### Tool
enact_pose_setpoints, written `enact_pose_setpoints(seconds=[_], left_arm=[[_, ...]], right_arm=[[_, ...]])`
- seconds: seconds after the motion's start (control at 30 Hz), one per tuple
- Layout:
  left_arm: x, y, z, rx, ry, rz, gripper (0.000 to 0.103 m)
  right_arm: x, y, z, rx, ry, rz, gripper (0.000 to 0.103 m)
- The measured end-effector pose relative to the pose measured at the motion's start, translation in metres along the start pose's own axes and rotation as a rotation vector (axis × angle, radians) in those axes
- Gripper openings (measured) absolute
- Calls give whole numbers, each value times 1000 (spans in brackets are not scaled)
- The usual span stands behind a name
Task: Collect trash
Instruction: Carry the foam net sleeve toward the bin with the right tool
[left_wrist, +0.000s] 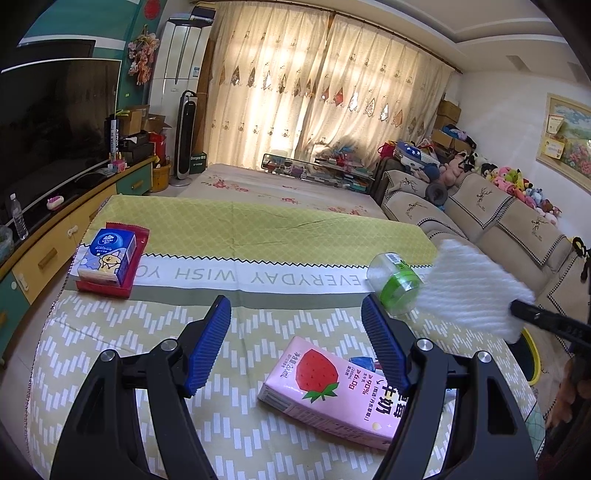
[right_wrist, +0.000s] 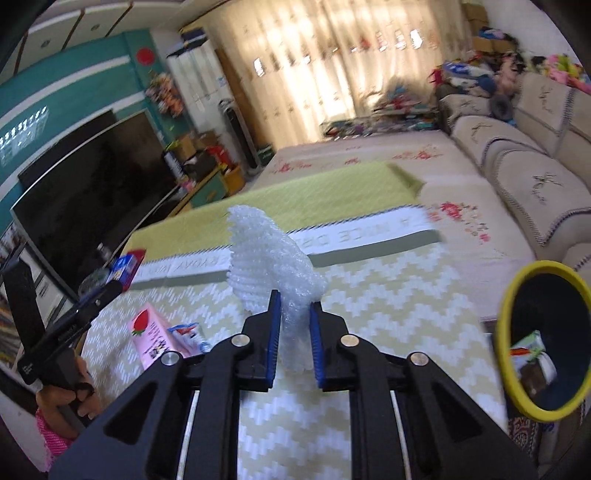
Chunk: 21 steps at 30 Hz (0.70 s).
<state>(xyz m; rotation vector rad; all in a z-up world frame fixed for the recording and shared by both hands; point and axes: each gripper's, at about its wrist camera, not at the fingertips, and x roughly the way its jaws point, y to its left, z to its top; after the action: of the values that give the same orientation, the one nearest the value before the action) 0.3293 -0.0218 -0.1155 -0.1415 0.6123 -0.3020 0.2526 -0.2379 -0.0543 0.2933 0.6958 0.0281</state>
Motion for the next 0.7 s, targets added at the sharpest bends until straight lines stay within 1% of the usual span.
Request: enact_pose_setpoints(seconds=[0.17,0.33,0.57,0.7], left_arm=[[1,-3,-2,10,5,-5,72],[2,-7,-3,25,11,-3,72],[4,-12,-4,41,19,-5,72],[4,-16,-4,54,23,-7,72]], right_arm=[[-23,-42,-2,69,-43,-107,14],[-42,-95,-12,155,-66,-253,14],[-54,-156,-35,248,-56,-431,14],[-56,-177,-45,283,-47,-501,15]])
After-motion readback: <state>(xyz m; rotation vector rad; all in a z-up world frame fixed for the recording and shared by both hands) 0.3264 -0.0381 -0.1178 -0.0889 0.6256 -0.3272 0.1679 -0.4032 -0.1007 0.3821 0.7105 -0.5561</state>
